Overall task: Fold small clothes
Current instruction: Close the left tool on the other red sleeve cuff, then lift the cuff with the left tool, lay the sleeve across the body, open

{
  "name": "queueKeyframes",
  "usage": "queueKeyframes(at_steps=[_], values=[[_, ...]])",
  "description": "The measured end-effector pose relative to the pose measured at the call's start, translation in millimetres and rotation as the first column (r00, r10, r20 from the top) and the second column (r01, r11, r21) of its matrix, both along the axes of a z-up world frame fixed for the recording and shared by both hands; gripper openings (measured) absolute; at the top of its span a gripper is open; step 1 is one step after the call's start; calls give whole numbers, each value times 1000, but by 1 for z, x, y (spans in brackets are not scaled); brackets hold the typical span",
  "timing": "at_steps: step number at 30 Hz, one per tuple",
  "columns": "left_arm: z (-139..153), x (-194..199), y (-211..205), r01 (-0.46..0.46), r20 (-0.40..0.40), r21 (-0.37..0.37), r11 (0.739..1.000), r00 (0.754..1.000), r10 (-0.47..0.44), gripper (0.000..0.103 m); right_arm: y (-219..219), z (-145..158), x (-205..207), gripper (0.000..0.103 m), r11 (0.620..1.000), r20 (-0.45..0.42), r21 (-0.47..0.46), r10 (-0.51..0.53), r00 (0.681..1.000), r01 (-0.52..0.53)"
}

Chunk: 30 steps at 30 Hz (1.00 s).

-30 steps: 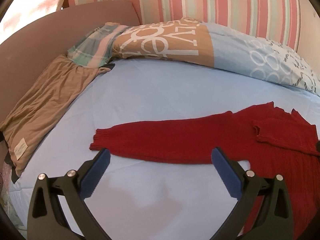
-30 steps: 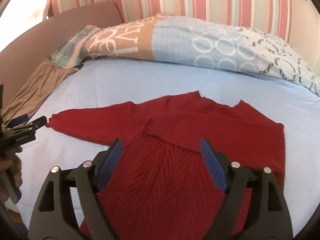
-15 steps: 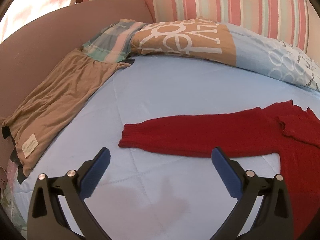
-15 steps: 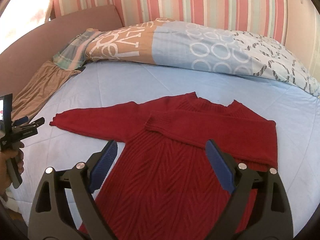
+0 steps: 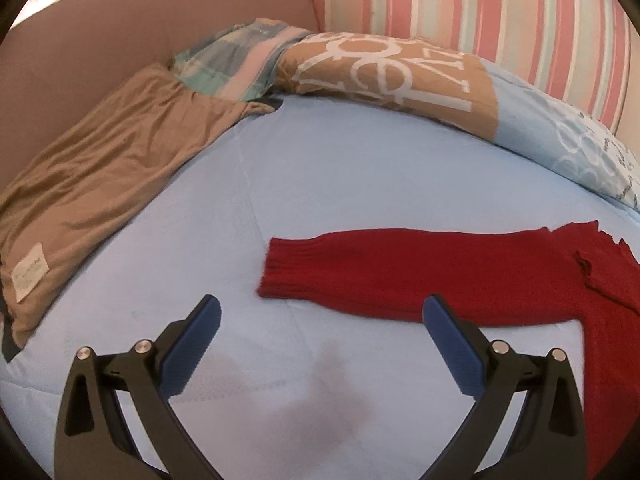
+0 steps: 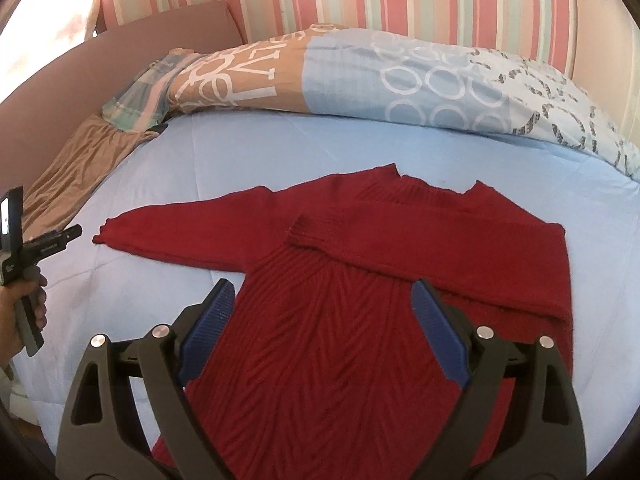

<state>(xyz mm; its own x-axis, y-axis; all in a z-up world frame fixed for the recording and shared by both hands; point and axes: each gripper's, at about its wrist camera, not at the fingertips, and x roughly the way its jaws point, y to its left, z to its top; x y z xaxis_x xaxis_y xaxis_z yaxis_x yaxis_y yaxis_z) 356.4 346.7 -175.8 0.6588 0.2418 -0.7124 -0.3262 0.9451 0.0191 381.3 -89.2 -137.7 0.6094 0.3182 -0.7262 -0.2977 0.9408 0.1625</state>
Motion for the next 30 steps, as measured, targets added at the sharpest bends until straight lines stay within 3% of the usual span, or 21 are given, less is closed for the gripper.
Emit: queueKeyframes(at_steps=[2, 7, 12, 16, 18, 24, 26, 28, 30], values=[[-8, 4, 12, 6, 2, 13, 1000, 1000, -6, 99, 2, -3, 3, 90, 1000, 2, 2, 6, 1000, -6], [-34, 16, 42, 29, -27, -9, 1000, 999, -29, 76, 7, -12, 13, 90, 1000, 6, 6, 21, 1000, -21], [-54, 29, 68, -20, -71, -47, 999, 997, 17, 75, 10, -21, 26, 90, 999, -4, 22, 27, 1000, -27], [-64, 43, 68, 3, -98, -77, 997, 995, -10, 75, 12, -29, 33, 90, 999, -15, 37, 28, 999, -27], [-68, 50, 64, 13, -113, -103, 995, 993, -24, 70, 13, -32, 34, 90, 999, -19, 35, 30, 999, -29], [-75, 61, 54, 19, -138, -108, 994, 990, -34, 47, 14, -37, 35, 90, 999, -28, 35, 29, 999, -28], [-73, 62, 47, 48, -127, -113, 992, 990, -62, 23, 13, -37, 35, 90, 999, -28, 39, 27, 999, -26], [-70, 63, 39, 62, -116, -80, 995, 991, -72, 10, 13, -37, 35, 90, 999, -29, 38, 28, 999, -27], [-63, 62, 36, 54, -88, -76, 996, 994, -61, 9, 12, -36, 34, 90, 999, -25, 42, 27, 999, -26]])
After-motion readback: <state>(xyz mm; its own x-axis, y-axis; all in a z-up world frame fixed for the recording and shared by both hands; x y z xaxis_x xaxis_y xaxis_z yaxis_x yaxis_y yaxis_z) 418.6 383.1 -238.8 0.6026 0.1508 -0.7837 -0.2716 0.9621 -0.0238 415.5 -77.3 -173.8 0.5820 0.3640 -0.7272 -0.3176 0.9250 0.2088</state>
